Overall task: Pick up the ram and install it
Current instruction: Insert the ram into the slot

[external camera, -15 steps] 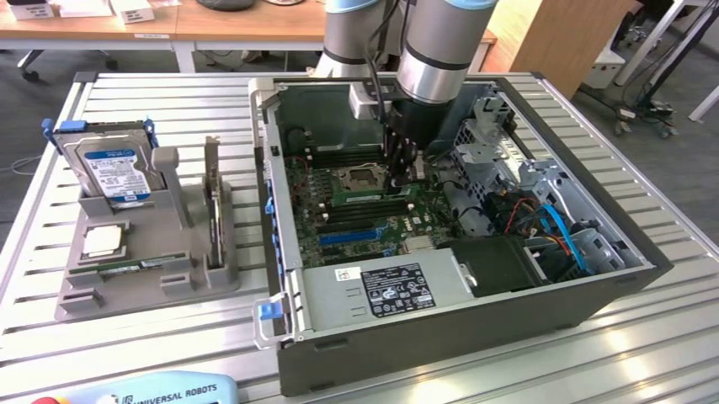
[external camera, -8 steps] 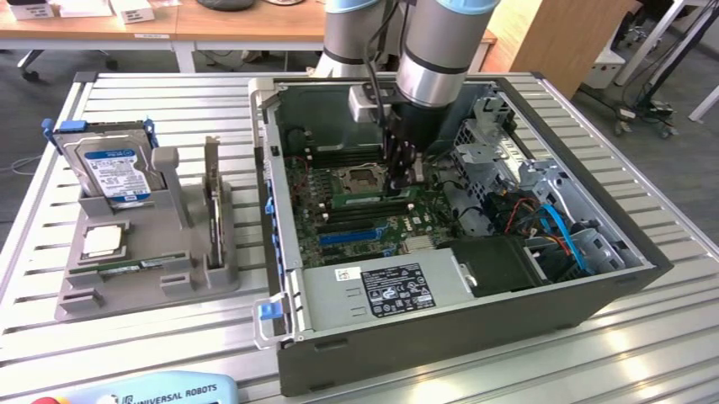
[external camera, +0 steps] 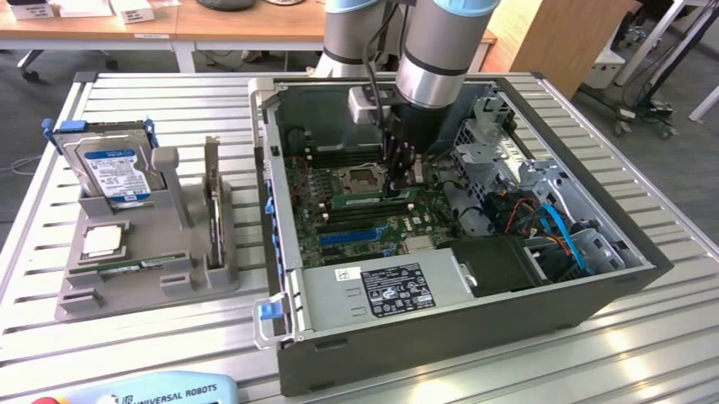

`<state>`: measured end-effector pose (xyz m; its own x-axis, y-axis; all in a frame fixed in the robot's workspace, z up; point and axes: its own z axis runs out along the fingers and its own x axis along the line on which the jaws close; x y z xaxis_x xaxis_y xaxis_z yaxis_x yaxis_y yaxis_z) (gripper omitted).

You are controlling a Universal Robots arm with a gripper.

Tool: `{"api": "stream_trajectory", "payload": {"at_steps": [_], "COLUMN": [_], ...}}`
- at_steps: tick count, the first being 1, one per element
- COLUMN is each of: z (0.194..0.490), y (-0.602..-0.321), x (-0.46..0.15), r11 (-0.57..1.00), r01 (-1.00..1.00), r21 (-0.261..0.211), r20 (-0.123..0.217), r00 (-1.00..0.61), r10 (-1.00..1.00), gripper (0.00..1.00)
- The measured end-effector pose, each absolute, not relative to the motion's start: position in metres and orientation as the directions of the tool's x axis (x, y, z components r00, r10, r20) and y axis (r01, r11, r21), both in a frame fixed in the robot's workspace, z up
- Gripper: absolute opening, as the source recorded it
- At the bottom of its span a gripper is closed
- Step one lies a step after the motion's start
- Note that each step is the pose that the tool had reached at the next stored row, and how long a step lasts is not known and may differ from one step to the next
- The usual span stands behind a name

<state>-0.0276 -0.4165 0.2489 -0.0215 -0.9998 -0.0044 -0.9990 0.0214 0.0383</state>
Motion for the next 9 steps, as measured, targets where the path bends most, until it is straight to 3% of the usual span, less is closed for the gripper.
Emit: {"api": "stream_trajectory", "payload": {"at_steps": [9], "z": [0.2470], "y": [-0.4165], "x": [-0.0290], "r11": [0.034], "r01": [-0.999], "r21": [0.038], "r20": [-0.004], "r00": [-0.034], "r10": [-0.999], "gripper": [0.11]}}
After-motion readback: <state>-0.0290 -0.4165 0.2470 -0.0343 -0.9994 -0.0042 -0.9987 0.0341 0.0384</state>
